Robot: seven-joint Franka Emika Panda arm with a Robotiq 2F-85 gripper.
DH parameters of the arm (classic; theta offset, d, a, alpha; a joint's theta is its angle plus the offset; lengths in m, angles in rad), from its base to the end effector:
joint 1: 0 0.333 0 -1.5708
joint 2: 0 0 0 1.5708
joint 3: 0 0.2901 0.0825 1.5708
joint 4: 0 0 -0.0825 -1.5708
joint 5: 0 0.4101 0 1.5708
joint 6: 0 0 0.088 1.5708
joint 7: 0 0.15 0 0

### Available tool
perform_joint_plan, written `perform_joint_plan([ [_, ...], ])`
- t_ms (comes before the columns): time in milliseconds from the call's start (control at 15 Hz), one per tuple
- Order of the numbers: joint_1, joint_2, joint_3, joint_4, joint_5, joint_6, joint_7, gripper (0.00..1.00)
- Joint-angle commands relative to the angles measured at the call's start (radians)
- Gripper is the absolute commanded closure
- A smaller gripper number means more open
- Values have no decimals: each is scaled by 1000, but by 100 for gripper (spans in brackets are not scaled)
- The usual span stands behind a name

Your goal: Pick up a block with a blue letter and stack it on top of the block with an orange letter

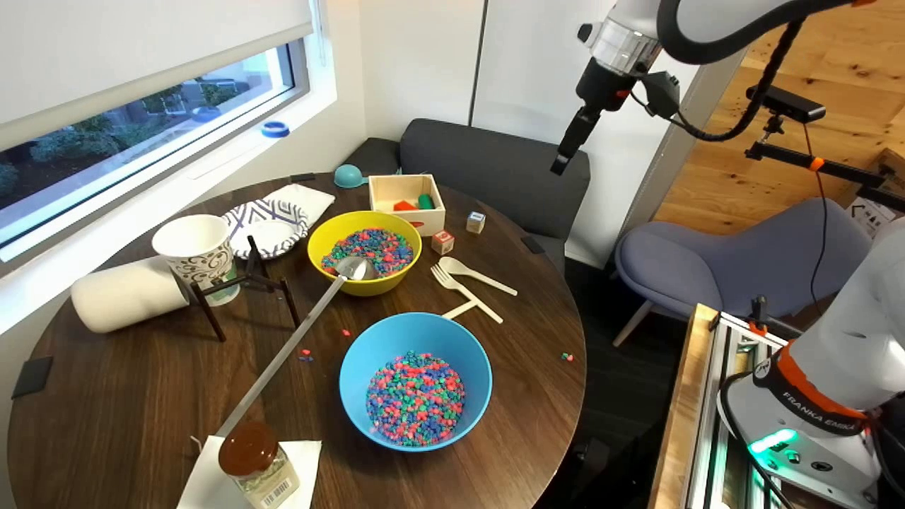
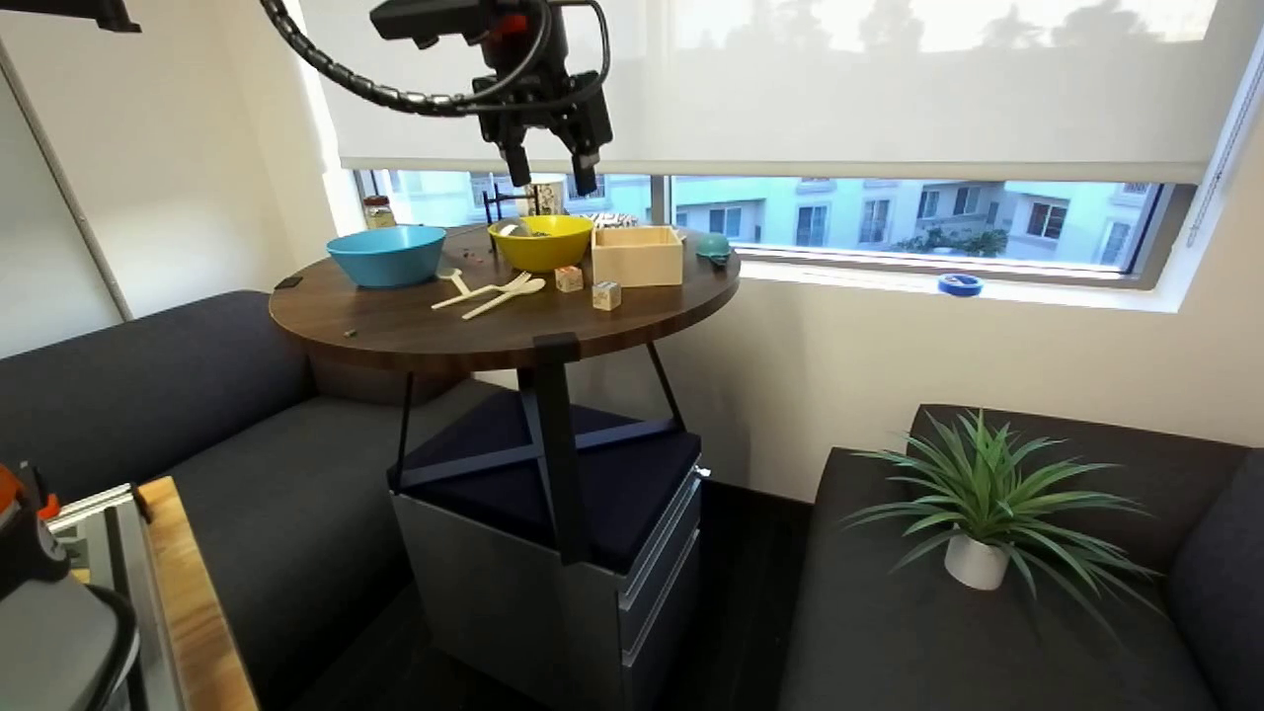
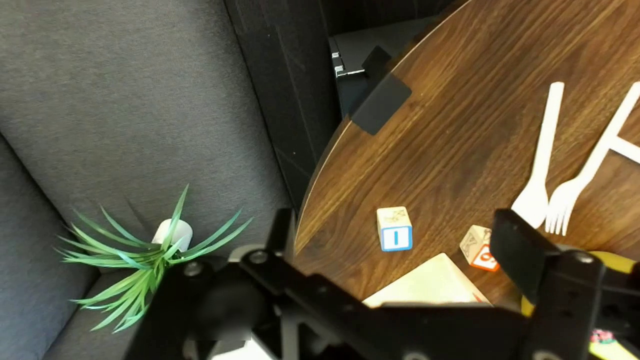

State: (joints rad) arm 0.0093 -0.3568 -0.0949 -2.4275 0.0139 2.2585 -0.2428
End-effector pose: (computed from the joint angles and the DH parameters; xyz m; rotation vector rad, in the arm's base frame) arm 0.4884 -0.0396 0.3778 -3.1043 -0.2367 -0.2981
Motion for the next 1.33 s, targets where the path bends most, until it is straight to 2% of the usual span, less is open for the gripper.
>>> perform_joint_plan([
  [0,4,96,14,-13,12,54,9,0],
  [200,13,179,17,7,45,72,-11,0],
  [1067,9,459,97,191,45,178,-40,1],
  [1133,8,474,102,203,36,186,-35,14],
  [1267,6,501,108,223,20,207,-25,30],
])
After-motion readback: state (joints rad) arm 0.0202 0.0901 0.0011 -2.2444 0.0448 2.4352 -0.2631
